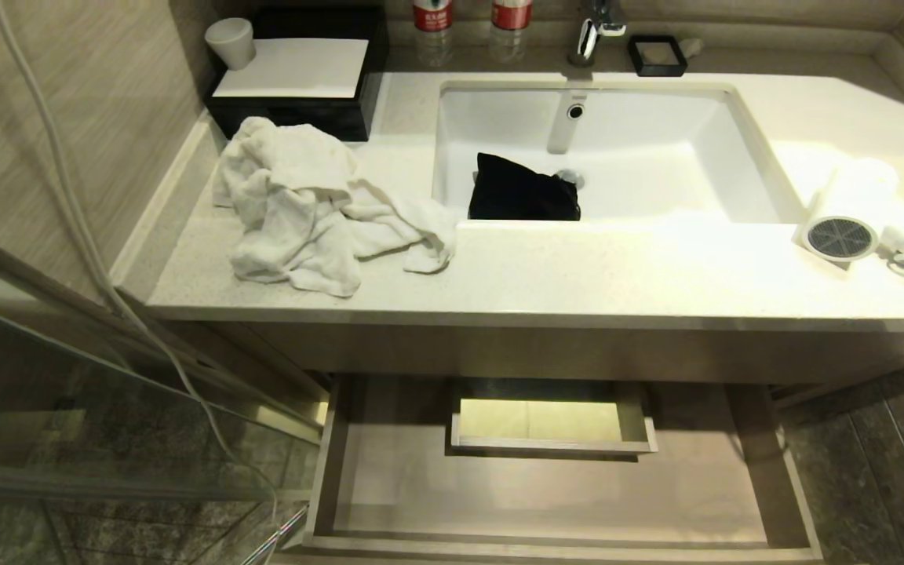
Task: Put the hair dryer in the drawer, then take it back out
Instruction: Pick up the hairdryer
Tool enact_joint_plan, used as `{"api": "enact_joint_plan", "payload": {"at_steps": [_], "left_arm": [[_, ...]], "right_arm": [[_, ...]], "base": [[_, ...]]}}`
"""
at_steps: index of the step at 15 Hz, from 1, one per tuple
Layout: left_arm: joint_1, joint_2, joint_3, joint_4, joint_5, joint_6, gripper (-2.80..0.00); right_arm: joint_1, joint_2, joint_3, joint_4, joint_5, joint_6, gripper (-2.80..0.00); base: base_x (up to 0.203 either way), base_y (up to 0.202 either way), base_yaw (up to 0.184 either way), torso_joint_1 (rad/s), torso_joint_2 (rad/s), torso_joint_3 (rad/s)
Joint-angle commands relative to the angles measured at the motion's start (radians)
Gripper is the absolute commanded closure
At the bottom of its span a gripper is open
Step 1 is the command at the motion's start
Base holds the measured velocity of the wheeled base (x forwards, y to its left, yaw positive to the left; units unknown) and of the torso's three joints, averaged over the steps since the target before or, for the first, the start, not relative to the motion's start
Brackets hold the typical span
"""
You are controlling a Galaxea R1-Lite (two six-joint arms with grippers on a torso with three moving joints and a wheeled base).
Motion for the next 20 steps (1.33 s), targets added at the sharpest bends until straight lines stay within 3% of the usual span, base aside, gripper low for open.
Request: {"api": "enact_joint_plan", "payload": {"at_steps": [1, 13, 16, 20], "left_arm": [[0.000, 0.000, 0.002, 0.000, 0.000, 0.000, 0.00], [0.000, 0.000, 0.002, 0.000, 0.000, 0.000, 0.00], [0.000, 0.000, 0.002, 0.000, 0.000, 0.000, 0.00], [0.000, 0.000, 0.002, 0.000, 0.000, 0.000, 0.00]], "right_arm": [[0.001, 0.000, 0.003, 0.000, 0.000, 0.000, 0.00], [0.001, 0.000, 0.002, 0.000, 0.000, 0.002, 0.00], [0.001, 0.000, 0.002, -0.001, -0.003, 0.019, 0.00], [0.001, -0.002, 0.002, -0.003, 0.000, -0.017, 0.00]], "base": [[0.000, 0.000, 0.000, 0.312, -0.10, 0.212], [0.000, 0.000, 0.000, 0.335, -0.18, 0.152], [0.000, 0.000, 0.000, 0.094, -0.07, 0.028], [0.000, 0.000, 0.000, 0.007, -0.01, 0.002]]}}
